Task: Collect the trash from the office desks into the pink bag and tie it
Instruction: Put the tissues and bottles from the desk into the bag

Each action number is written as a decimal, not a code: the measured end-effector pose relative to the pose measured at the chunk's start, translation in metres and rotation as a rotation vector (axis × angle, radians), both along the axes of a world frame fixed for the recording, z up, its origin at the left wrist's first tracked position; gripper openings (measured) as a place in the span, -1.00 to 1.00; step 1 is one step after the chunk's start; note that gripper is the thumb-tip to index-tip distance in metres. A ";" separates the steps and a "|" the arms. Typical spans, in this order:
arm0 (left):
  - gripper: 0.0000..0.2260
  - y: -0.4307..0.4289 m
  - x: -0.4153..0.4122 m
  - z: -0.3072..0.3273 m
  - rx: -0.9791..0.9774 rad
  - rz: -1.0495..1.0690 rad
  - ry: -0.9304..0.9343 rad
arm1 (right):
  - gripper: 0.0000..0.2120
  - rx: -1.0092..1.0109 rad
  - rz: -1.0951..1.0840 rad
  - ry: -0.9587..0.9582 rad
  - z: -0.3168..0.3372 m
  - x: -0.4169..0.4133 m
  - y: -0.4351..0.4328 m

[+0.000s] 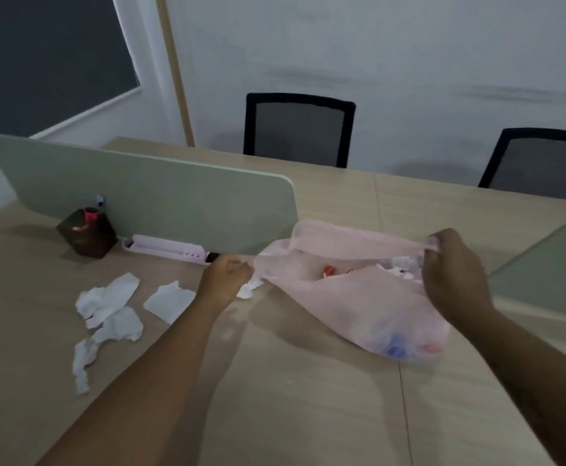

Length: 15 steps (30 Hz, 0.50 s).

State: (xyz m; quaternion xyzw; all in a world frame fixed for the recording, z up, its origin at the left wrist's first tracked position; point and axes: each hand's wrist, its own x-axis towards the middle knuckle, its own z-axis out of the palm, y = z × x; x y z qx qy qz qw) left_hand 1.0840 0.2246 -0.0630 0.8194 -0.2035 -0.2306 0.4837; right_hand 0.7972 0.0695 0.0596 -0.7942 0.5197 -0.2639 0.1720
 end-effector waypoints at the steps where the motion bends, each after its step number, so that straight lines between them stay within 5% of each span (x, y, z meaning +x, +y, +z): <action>1: -0.74 0.015 0.008 -0.009 0.053 -0.008 -0.009 | -0.90 0.007 0.050 -0.002 -0.010 0.013 0.009; 5: -0.42 0.070 0.042 -0.053 0.471 0.088 -0.319 | -0.80 0.034 0.156 -0.017 -0.041 0.054 0.041; 8: -0.26 0.094 0.055 -0.078 0.693 0.028 -0.367 | -0.78 0.030 0.145 0.025 -0.061 0.065 0.050; 15: -0.07 0.060 0.054 -0.099 0.675 -0.285 -0.531 | -0.74 0.076 -0.041 0.097 -0.081 0.047 0.050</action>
